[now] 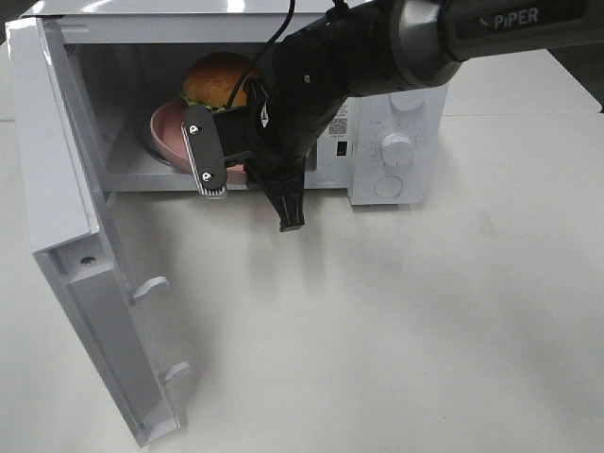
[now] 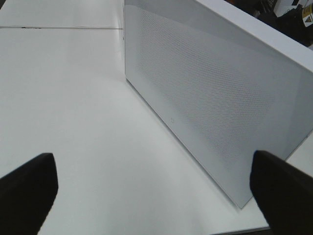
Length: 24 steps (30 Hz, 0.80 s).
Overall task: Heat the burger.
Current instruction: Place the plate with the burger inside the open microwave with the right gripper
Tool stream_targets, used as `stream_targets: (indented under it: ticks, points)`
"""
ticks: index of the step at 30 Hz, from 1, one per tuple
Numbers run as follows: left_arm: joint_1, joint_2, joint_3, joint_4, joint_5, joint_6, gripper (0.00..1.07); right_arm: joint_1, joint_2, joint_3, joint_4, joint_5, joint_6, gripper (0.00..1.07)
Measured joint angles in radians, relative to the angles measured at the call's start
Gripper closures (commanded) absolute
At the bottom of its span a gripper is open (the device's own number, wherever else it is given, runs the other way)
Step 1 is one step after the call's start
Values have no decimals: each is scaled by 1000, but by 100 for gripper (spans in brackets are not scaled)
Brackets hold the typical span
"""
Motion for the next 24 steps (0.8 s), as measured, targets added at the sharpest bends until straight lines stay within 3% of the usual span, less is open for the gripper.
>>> stream_targets:
  ticks: [24]
  points:
    - [0, 0, 0, 0, 0, 0, 6, 0, 179, -285, -103, 90, 124, 106]
